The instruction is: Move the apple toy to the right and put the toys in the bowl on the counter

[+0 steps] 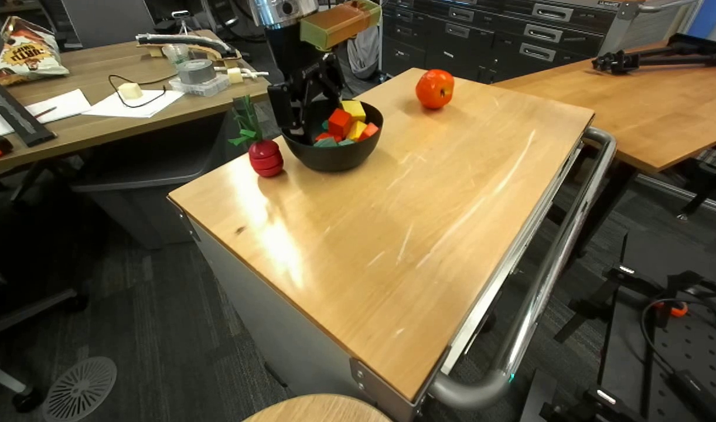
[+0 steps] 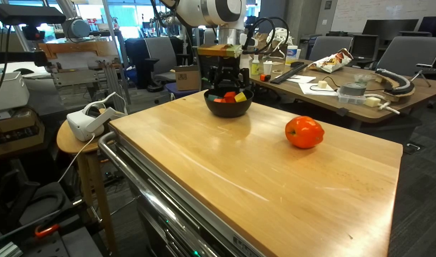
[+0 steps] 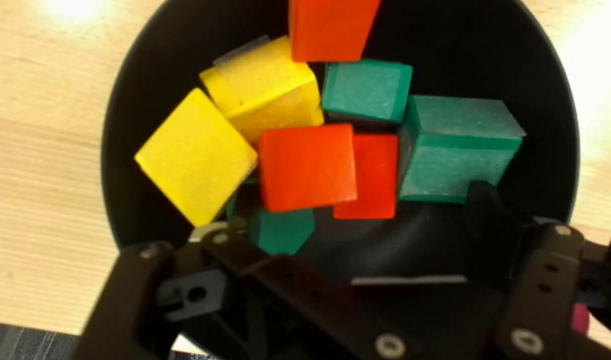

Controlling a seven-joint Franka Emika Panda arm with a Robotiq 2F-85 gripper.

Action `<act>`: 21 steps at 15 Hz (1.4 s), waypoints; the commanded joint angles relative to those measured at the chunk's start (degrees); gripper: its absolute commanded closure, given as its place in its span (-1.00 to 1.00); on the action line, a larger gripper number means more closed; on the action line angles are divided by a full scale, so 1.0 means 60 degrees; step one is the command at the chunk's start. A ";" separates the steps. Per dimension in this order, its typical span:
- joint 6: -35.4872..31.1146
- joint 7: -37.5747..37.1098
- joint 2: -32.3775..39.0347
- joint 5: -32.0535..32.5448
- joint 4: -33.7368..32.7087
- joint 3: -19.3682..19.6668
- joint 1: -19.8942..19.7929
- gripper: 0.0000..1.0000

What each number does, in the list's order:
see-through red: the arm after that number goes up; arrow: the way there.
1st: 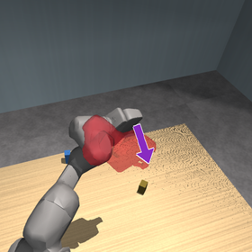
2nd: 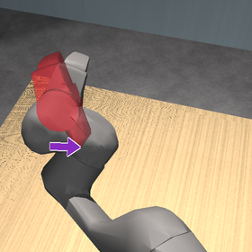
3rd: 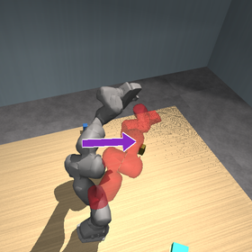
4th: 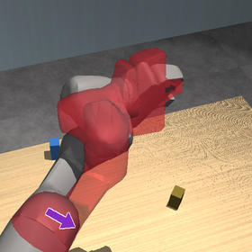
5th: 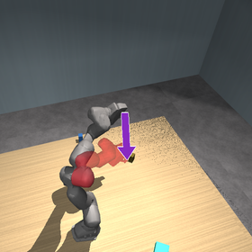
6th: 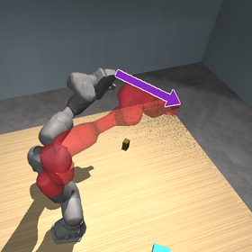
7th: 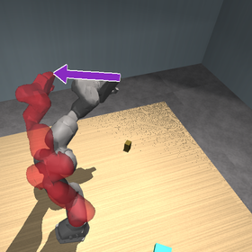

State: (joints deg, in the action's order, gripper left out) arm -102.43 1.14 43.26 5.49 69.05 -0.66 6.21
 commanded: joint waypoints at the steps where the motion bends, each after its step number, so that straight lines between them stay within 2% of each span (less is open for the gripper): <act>1: -0.0025 -0.0548 -0.0193 0.0131 0.0393 0.0069 0.0118 -1.00; 3: -0.0043 -0.0703 -0.0223 0.0150 0.0432 0.0084 0.0120 -1.00; 4: -0.0063 -0.0769 -0.0234 0.0167 0.0452 0.0093 0.0123 -0.50; 5: -0.0047 -0.0821 -0.0238 0.0200 0.0452 0.0104 0.0128 -0.48; 14: -0.0277 -0.1458 -0.0907 0.0830 0.1045 0.0285 0.0297 0.91; 15: -0.0322 -0.1560 -0.0994 0.0889 0.1135 0.0304 0.0319 1.00; 21: -0.0611 -0.2143 -0.1637 0.1270 0.1783 0.0364 0.0429 1.00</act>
State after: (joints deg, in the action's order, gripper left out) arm -103.96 -9.13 37.58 11.44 74.98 0.49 7.52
